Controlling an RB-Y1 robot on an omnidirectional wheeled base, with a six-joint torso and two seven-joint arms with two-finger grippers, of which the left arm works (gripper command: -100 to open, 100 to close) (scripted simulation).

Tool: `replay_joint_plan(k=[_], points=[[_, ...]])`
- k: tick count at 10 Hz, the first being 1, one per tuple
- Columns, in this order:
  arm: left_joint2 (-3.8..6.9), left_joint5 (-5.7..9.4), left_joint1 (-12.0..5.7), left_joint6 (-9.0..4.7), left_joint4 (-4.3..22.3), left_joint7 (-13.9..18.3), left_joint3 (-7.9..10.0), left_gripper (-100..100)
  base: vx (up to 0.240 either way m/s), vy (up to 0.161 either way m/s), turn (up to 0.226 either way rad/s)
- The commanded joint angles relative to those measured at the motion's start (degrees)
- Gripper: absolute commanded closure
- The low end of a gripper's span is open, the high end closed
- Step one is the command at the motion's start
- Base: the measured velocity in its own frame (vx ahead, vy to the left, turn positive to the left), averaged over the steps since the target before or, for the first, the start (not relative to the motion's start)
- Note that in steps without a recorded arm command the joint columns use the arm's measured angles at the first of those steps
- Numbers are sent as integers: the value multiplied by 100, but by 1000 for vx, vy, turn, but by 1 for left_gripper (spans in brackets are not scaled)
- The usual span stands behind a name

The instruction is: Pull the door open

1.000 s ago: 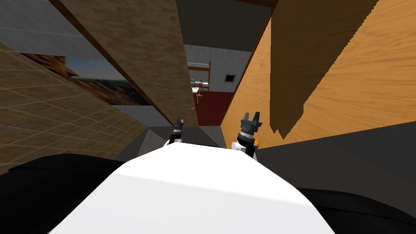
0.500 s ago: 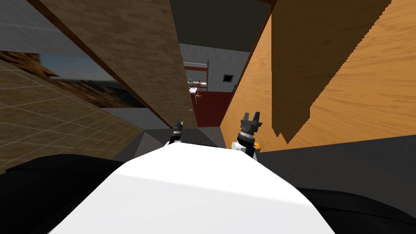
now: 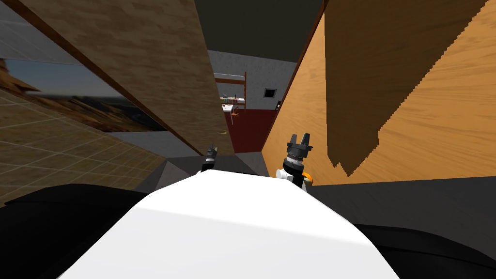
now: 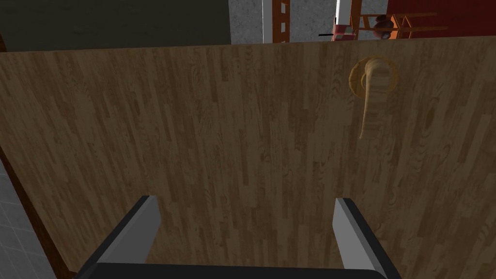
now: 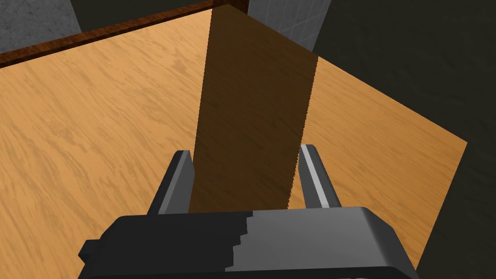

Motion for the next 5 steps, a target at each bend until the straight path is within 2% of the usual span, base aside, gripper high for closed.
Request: replay_joint_plan(k=[1,5], points=[[40,17,-52,-73,240,47,36,-100,84,14,-58],[107,51,-118,-213,731,143,108,-100,105,19,-56]])
